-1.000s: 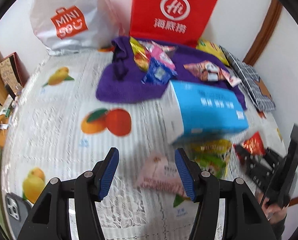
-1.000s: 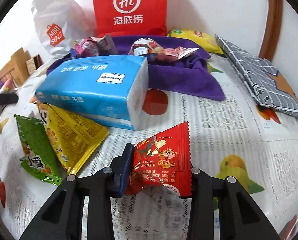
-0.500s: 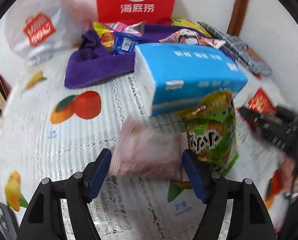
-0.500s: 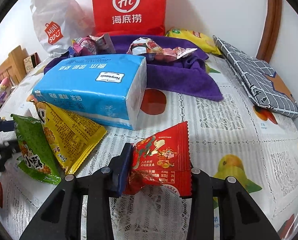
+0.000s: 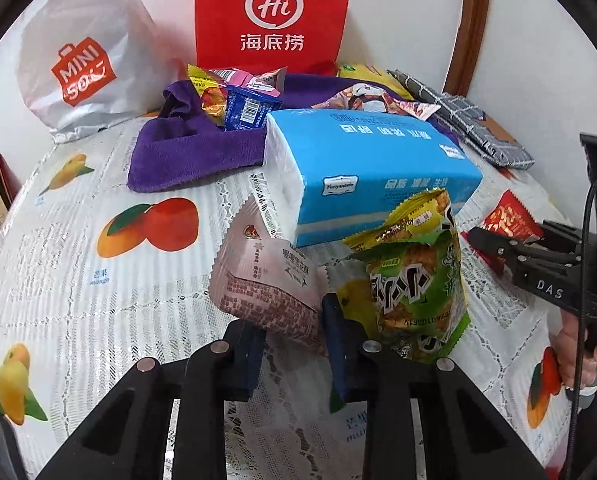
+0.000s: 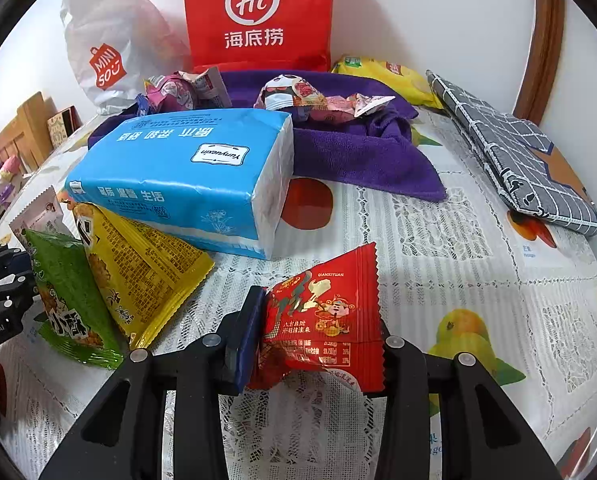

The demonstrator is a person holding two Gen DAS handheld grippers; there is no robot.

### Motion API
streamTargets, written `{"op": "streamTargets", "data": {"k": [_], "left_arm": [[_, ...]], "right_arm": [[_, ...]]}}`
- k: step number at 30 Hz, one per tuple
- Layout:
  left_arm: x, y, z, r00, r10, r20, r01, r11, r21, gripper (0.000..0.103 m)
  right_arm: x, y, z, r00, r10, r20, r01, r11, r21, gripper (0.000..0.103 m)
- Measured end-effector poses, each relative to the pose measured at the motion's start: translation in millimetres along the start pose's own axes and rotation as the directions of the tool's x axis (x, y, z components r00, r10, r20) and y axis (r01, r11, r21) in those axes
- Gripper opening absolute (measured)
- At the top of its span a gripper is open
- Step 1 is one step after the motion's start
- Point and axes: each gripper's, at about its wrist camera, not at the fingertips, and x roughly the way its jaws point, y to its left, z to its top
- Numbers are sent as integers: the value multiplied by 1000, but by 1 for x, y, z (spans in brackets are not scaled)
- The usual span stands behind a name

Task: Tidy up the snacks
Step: 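Reach the left tool toward the pink wrapped candy while the right tool holds the red packet, then grasp the pink wrapped candy with the left tool and lift it while the right tool carries the red packet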

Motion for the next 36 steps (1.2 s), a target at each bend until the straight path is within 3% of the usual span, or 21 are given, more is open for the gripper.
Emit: {"op": "streamTargets", "data": {"k": [5, 18, 20, 26, 30, 34, 36], "left_arm": [[0, 5, -1, 1000, 7, 2, -7, 999, -33, 18], [-32, 16, 16, 998, 16, 58, -13, 999, -50, 14], [-36, 16, 21, 998, 17, 65, -14, 999, -49, 9], [-30, 14, 23, 999, 0, 36, 2, 999, -48, 8], [-22, 13, 24, 1000, -10, 20, 11, 999, -48, 19], [-10, 16, 28, 998, -66, -13, 64, 994, -87, 44], [-3, 13, 30, 999, -46, -27, 44, 996, -78, 46]], "right_arm": [[0, 0, 0, 1000, 0, 0, 0, 1000, 3, 40], [-19, -4, 3, 999, -8, 45, 7, 1000, 11, 31], [-25, -5, 6, 998, -1, 58, 0, 1000, 11, 31], [-33, -3, 6, 999, -22, 49, 23, 1000, -12, 31], [-33, -3, 1, 999, -25, 41, 26, 1000, -13, 31], [-33, -3, -2, 999, -28, 33, 29, 999, -21, 31], [-33, -3, -3, 999, -35, 36, 36, 999, -21, 31]]}}
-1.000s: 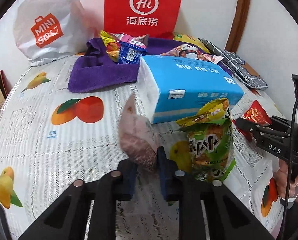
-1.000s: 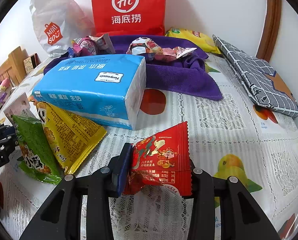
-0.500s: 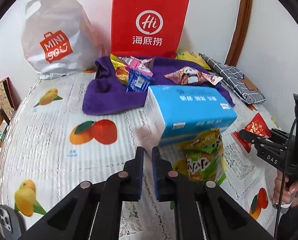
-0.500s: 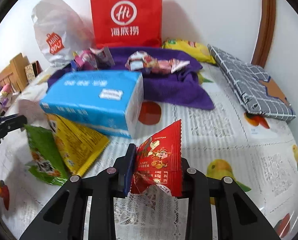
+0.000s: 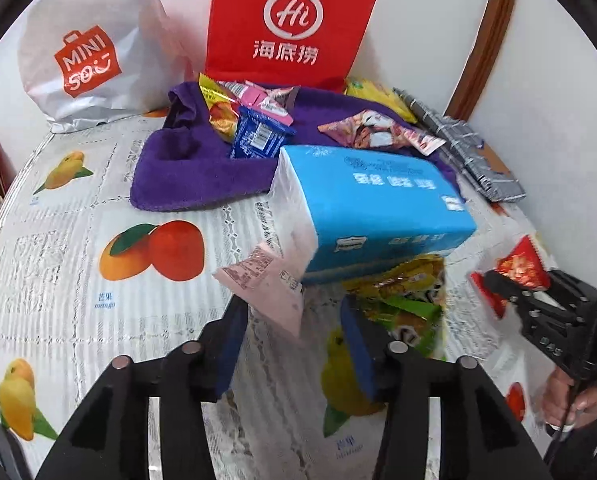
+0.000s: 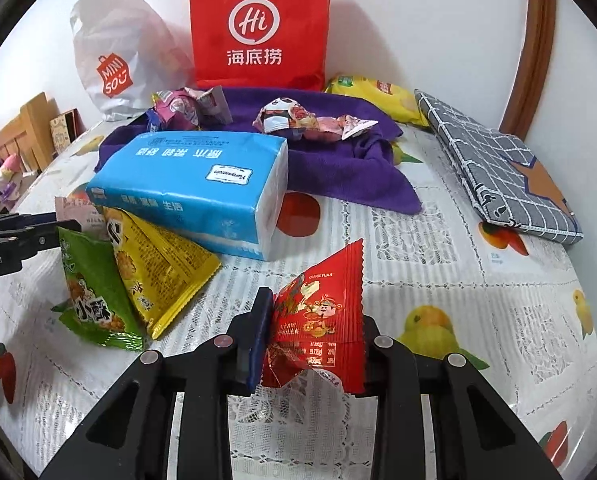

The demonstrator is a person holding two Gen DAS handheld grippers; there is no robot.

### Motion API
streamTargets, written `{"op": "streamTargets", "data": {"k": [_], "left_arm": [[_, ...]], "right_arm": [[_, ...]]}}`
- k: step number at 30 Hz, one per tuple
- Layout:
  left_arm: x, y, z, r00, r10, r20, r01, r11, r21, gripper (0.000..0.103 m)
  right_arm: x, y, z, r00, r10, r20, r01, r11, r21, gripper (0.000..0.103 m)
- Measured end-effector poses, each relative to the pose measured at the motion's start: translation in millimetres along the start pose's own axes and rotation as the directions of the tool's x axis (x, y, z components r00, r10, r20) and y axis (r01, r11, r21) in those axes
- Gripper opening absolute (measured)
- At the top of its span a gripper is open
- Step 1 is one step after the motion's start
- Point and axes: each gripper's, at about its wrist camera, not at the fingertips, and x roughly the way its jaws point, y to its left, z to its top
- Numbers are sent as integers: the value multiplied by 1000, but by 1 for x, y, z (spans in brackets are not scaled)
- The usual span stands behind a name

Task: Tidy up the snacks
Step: 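Grasp the pink wrapped candy with the left tool and lift it while the right tool carries the red packet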

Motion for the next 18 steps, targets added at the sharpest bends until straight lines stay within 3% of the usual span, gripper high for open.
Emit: {"op": "streamTargets", "data": {"k": [3, 6, 7, 8, 11, 18], "left_arm": [[10, -3, 3, 999, 52, -4, -52, 999, 6, 46], [19, 2, 6, 999, 46, -28, -47, 998, -38, 46], [22, 4, 7, 999, 42, -33, -44, 998, -52, 42], [25, 6, 8, 998, 42, -36, -44, 997, -64, 32], [25, 8, 8, 999, 17, -35, -19, 998, -64, 23], [6, 12, 5, 1000, 19, -3, -19, 998, -56, 21]], "right_arm": [[1, -1, -1, 1000, 17, -4, -17, 1000, 12, 31], [3, -1, -2, 1000, 12, -9, -12, 1000, 5, 31], [4, -1, -2, 1000, 11, -8, -11, 1000, 4, 31], [5, -1, -3, 1000, 13, -10, -13, 1000, 4, 31], [7, -1, -5, 1000, 12, -17, -12, 1000, 2, 31], [5, -3, -6, 1000, 10, -8, -10, 1000, 3, 31]]}}
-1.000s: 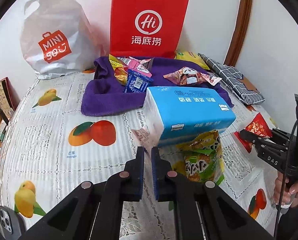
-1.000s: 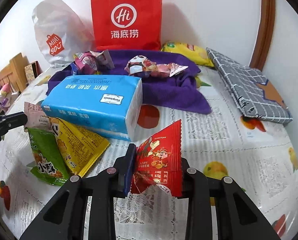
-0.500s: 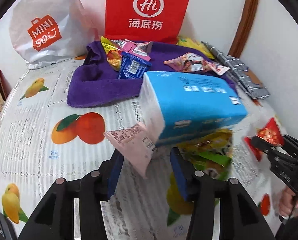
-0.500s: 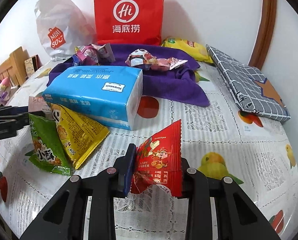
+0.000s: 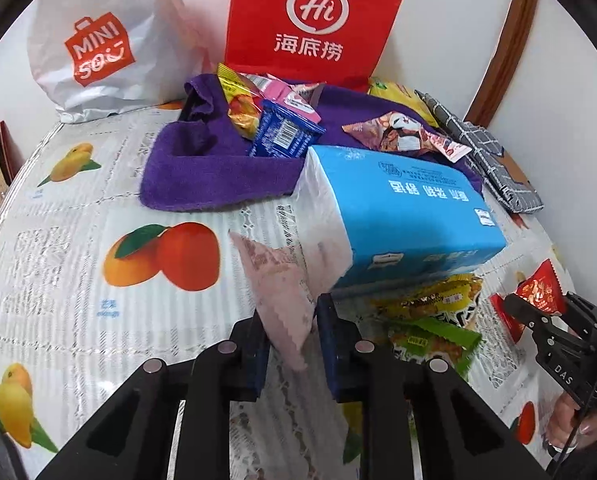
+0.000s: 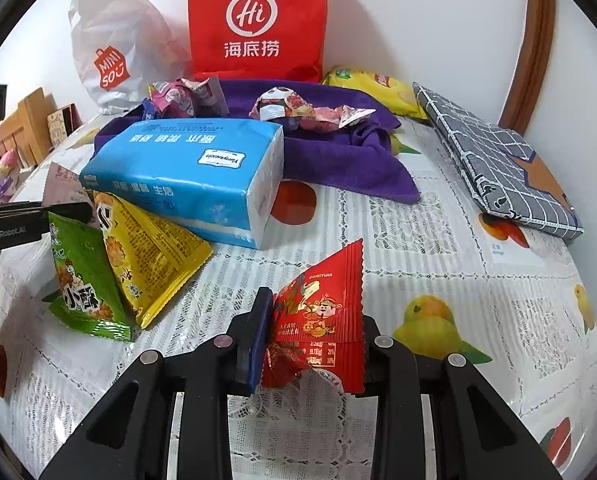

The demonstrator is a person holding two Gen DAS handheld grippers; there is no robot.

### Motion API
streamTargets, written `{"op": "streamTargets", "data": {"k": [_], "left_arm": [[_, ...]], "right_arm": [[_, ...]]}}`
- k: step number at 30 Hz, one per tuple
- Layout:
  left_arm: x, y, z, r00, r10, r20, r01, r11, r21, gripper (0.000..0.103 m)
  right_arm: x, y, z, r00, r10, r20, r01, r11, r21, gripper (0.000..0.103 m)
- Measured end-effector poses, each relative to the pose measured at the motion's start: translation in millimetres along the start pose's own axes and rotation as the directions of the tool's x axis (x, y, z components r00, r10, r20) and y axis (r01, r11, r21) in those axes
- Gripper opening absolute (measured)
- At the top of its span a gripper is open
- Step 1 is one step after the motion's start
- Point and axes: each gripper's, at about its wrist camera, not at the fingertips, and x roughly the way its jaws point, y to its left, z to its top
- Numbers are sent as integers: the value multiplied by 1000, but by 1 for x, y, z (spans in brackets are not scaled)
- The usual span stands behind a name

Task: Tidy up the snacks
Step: 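Grasp the pink wrapped candy with the left tool and lift it while the right tool carries the red packet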

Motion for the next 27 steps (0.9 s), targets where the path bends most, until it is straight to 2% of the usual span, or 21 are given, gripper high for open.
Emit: {"op": "streamTargets", "data": {"k": [7, 13, 20, 24, 27], "left_arm": [[-25, -1, 1, 999, -1, 48, 0, 1000, 22, 21], [-47, -8, 20, 996, -20, 93, 18, 1000, 20, 21], [-73, -21, 70, 986, -23, 166, 18, 999, 35, 21], [-78, -31, 93, 980, 0, 199, -10, 999, 50, 21], [-78, -36, 107, 976, -4, 216, -8, 999, 53, 21]], "right_arm": [[-12, -2, 8, 999, 3, 35, -3, 1000, 13, 31], [-26, -5, 27, 997, 1, 71, -2, 1000, 20, 31], [-43, -13, 78, 991, -17, 136, 11, 999, 45, 31], [-44, -18, 108, 987, 13, 160, -24, 997, 69, 31], [-43, -14, 132, 984, -20, 179, 11, 999, 52, 31]]}}
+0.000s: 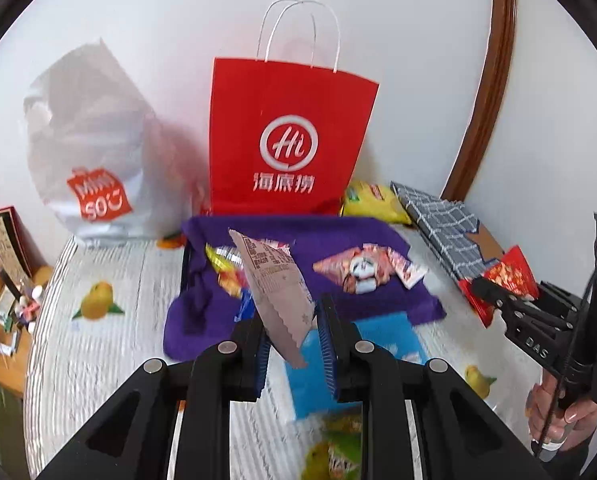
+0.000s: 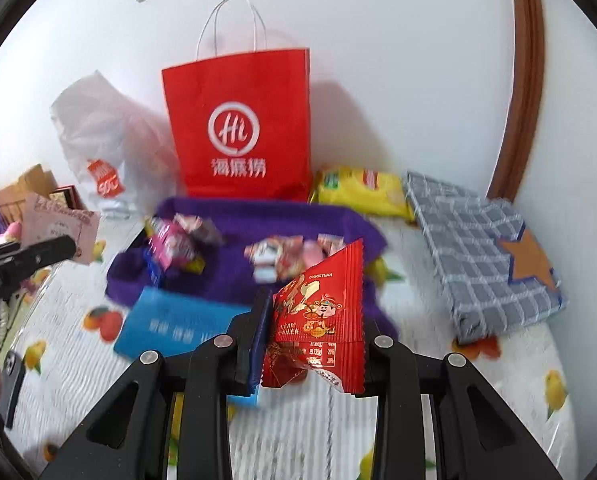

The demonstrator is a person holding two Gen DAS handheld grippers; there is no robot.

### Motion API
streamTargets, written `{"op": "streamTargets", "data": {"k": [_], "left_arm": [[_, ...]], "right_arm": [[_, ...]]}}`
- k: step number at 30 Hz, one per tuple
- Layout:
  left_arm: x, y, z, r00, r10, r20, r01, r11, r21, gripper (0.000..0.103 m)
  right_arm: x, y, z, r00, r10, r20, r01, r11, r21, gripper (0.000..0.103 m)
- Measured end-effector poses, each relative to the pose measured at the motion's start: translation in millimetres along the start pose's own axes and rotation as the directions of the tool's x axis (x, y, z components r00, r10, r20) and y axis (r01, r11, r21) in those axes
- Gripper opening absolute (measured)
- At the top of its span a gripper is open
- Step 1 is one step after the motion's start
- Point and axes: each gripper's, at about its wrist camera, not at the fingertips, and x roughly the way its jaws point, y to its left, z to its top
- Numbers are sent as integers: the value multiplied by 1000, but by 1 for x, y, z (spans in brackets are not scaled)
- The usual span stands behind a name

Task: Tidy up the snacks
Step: 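Grasp the pink wrapped candy with the left tool and lift it while the right tool carries the red packet, then carry both candies over the purple towel with the left and right tools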

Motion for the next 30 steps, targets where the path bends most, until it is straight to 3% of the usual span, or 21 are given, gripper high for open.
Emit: {"op": "streamTargets", "data": {"k": [14, 20, 27, 30], "left_arm": [[41, 5, 60, 1000, 13, 23, -13, 999, -39, 21], [67, 13, 84, 999, 8, 32, -6, 996, -87, 21], [89, 10, 93, 997, 69, 38, -68, 997, -48, 21], [102, 9, 92, 997, 80, -8, -80, 996, -27, 21]], "right_arm": [[44, 27, 78, 997, 57, 46, -55, 997, -53, 31], [73, 18, 95, 997, 68, 28, -68, 997, -27, 31], [105, 3, 94, 997, 75, -4, -75, 997, 7, 31], [124, 2, 93, 998, 47, -52, -47, 999, 0, 31]]}}
